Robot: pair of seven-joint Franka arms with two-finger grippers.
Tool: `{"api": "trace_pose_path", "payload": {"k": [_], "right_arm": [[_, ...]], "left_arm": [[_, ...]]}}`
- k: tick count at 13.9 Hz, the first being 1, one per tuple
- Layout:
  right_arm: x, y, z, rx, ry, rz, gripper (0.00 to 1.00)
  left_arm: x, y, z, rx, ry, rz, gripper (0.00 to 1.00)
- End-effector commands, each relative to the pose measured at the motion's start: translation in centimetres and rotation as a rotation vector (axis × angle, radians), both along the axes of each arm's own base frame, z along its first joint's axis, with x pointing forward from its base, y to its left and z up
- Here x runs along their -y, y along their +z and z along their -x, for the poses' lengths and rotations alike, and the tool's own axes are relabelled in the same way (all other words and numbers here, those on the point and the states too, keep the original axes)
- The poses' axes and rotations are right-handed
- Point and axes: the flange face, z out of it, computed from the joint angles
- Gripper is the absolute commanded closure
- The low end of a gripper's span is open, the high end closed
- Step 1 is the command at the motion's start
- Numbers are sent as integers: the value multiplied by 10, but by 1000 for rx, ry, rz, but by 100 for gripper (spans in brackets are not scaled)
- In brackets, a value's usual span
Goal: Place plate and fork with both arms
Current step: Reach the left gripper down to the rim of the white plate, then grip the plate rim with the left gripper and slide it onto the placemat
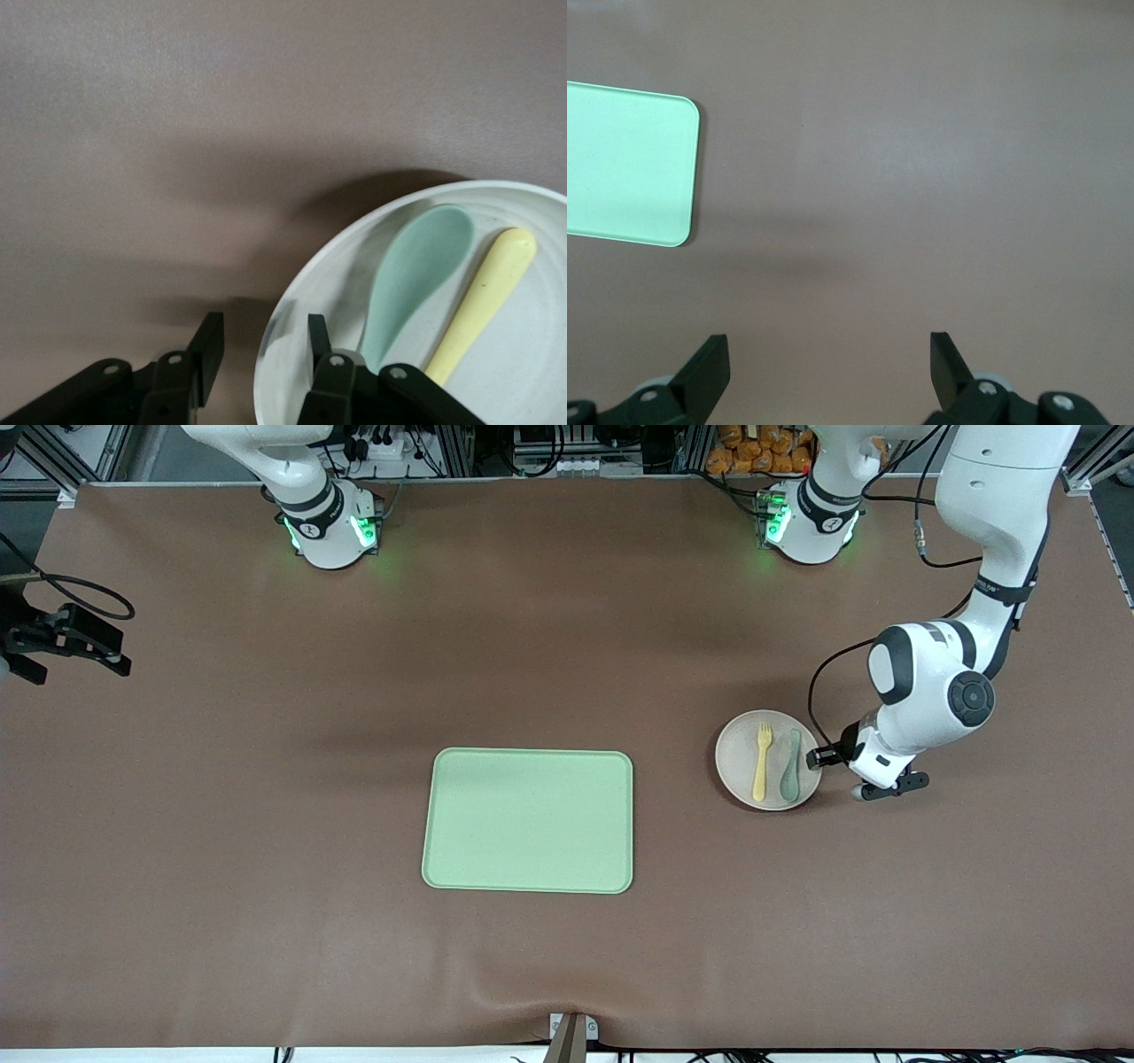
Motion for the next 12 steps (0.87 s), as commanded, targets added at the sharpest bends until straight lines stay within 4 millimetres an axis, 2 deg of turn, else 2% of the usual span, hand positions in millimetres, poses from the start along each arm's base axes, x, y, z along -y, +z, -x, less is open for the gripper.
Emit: {"api": "trace_pose_path", "payload": {"k": [1, 2, 4, 7, 10, 12], "right_arm": [[1, 3, 2, -1, 3, -6, 0], [1, 3, 2, -1, 0, -6, 0], [1, 3, 2, -1, 2, -9, 0], [1, 2, 1, -2, 2, -15, 0], [1, 2, 1, -2, 2, -15, 0], [1, 1, 1, -4, 2, -15, 0]], "left_arm": [[-1, -4, -1, 3, 5, 14, 65], [0, -6, 0, -2, 5, 15, 74], [5, -7, -1, -3, 46, 54, 100], [14, 2, -7, 10, 45, 74, 100], [43, 29, -26, 66, 2, 103, 100], [77, 60, -49, 89, -55, 141, 100]]}}
